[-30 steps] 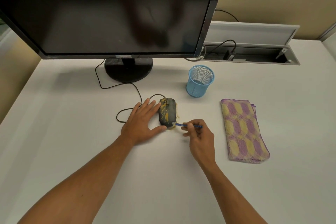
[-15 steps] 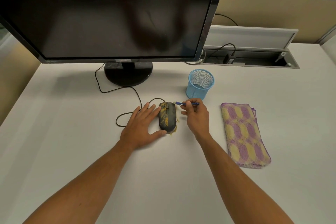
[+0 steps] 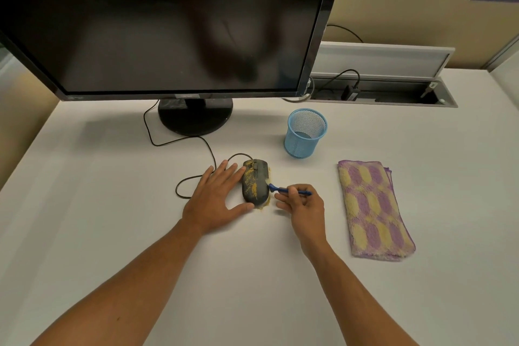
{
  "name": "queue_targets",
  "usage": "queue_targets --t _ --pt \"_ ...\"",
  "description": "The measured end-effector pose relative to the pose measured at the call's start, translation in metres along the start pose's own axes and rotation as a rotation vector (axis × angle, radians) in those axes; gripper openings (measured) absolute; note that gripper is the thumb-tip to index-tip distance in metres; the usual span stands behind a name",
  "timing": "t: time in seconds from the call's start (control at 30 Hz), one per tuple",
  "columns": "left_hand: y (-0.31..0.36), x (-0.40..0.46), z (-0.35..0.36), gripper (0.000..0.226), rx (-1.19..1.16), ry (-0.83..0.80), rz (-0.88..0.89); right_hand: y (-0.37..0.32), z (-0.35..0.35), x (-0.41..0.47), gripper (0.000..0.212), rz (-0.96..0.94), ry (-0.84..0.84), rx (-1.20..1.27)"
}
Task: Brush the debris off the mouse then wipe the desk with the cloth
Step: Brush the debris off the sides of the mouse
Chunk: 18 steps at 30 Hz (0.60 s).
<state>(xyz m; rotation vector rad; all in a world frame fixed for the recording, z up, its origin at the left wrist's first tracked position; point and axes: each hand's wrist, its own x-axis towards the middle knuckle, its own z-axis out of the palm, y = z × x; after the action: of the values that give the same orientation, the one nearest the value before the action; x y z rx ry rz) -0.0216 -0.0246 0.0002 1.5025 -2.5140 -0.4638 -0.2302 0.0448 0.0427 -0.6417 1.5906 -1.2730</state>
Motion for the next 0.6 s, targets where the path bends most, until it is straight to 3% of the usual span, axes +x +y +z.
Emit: queue_targets --t 0.37,0.6 --pt "0.000 0.000 0.000 0.090 -0.006 0.013 0.002 0.012 -0.010 -0.020 0.015 0.057 -0.007 0.124" --pt "0.001 -0.001 -0.001 0.089 -0.026 0.006 0.003 -0.007 -0.004 0.012 0.024 0.042 0.116 0.175"
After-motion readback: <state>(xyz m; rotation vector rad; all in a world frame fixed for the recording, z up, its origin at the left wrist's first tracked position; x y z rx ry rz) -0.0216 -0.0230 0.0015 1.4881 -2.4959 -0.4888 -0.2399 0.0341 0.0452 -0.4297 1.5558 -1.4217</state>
